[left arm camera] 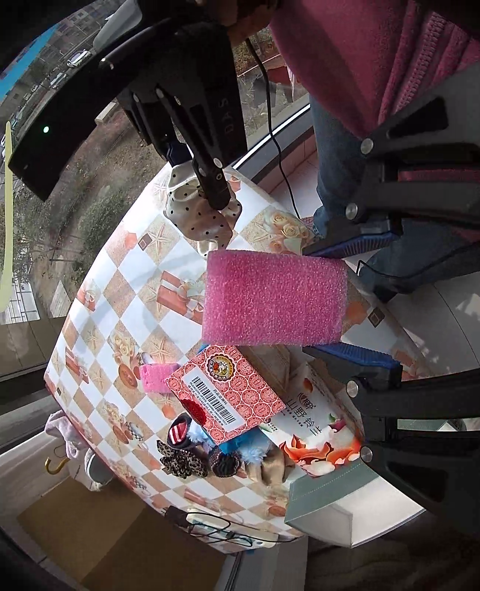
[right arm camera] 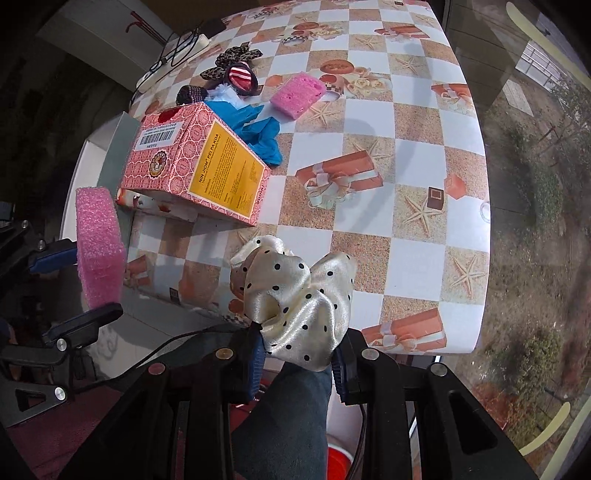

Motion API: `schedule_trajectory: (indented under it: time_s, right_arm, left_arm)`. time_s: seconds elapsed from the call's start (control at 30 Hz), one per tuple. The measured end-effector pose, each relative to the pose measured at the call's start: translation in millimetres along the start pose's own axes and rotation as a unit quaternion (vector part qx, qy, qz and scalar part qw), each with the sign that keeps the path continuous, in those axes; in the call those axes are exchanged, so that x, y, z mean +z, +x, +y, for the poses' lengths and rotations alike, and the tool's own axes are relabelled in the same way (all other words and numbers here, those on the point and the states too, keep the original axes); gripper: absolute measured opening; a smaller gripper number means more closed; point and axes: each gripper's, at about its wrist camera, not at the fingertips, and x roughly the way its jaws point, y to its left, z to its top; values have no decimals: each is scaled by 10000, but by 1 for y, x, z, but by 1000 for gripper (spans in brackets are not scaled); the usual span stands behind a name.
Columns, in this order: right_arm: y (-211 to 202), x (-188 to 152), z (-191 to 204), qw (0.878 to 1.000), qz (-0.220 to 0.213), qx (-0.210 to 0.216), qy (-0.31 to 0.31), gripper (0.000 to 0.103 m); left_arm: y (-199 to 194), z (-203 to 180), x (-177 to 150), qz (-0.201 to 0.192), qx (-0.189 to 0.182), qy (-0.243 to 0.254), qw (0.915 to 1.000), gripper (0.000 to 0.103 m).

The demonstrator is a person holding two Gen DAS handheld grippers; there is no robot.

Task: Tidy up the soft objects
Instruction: 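Lift the sponge and scrunchie and carry both tools over the white box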

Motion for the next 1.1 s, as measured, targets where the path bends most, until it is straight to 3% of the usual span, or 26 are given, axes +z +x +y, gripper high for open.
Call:
schedule_trajectory:
  time_s: [0.6, 1.1]
  right_arm:
    - [22, 31, 179, 9923, 169, 42, -1227, 32]
    - [17, 88, 283, 9845, -405, -37, -1706, 32]
  left_arm:
    - [-22, 168, -122, -268, 277, -1249, 9914, 47]
    - [-26, 249, -176, -567, 616, -2180, 9724, 47]
